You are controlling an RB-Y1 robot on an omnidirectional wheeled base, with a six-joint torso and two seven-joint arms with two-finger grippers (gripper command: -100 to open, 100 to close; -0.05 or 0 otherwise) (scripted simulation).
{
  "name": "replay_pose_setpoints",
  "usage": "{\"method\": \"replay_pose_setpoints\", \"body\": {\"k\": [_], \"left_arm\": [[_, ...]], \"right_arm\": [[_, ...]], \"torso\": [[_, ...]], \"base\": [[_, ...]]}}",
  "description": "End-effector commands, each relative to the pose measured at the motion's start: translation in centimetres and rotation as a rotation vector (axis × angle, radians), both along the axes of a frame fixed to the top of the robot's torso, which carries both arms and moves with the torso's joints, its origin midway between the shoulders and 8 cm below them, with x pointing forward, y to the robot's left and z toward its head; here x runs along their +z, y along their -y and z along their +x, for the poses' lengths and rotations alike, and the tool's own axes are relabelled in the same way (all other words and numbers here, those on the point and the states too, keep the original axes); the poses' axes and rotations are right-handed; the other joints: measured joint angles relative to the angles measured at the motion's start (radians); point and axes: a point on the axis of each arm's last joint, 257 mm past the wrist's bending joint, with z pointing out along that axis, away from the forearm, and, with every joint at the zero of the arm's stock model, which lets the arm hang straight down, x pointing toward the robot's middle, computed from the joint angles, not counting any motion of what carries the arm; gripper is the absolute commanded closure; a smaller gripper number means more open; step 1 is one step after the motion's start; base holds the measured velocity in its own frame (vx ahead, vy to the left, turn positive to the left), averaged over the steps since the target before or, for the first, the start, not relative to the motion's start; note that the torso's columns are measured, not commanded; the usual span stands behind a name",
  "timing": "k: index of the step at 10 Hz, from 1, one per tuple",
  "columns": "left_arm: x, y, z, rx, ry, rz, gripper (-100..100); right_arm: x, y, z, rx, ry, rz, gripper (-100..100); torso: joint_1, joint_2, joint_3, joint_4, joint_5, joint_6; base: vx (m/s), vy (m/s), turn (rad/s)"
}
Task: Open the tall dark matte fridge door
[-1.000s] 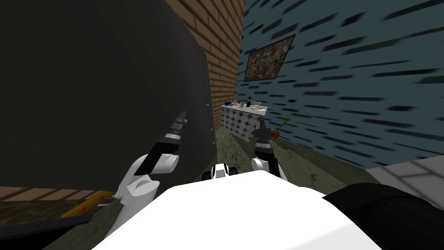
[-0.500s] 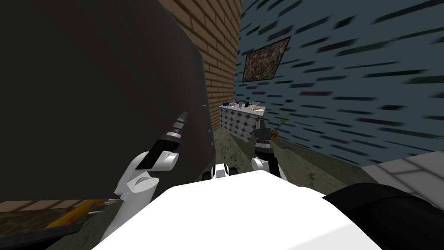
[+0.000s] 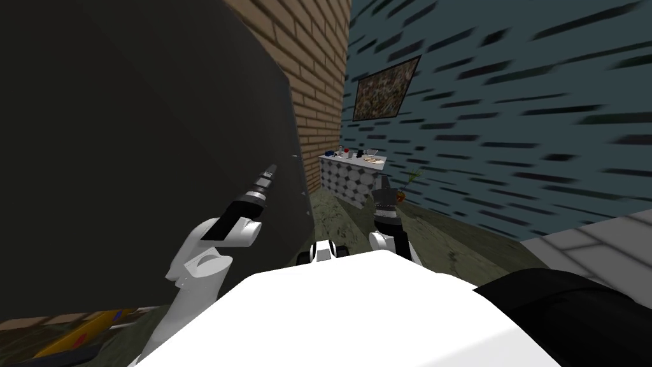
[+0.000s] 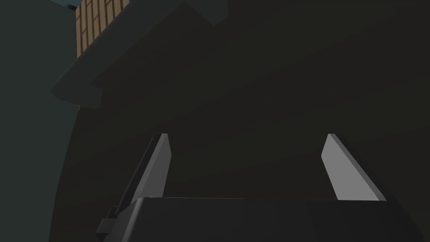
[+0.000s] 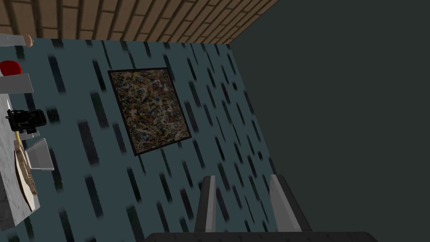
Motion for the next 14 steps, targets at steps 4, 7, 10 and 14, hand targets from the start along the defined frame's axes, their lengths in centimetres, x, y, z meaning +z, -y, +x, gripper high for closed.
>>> {"method": "replay_pose_setpoints", "body": {"k": [4,7,10,14], "left_arm": [[-1.2,-1.5,1.4,0.059,-0.088,0.049,-100],[-2.2,-2.5,1.8,0.096,-0.144,0.069,-100],[-2.1,-3.4,2.1,0.133,-0.179,0.107,-100],[-2.1,-4.5,2.2,0.178,-0.221,0.143,-100]], "right_arm": [[0.0,0.0,0.0,0.0,0.0,0.0,0],[0.0,0.0,0.0,0.0,0.0,0.0,0],[0.0,0.0,0.0,0.0,0.0,0.0,0],[0.0,0.0,0.0,0.0,0.0,0.0,0]], "torso": [[0.001,-0.005,-0.003,-0.002,0.001,0.001],[0.002,-0.007,-0.005,-0.002,0.0,0.003],[0.003,-0.008,-0.005,-0.003,0.001,0.002],[0.004,-0.01,-0.007,-0.003,0.001,0.003]], "base": [[0.028,-0.04,-0.037],[0.038,-0.041,-0.03],[0.032,-0.048,-0.043],[0.028,-0.037,-0.034]]}}
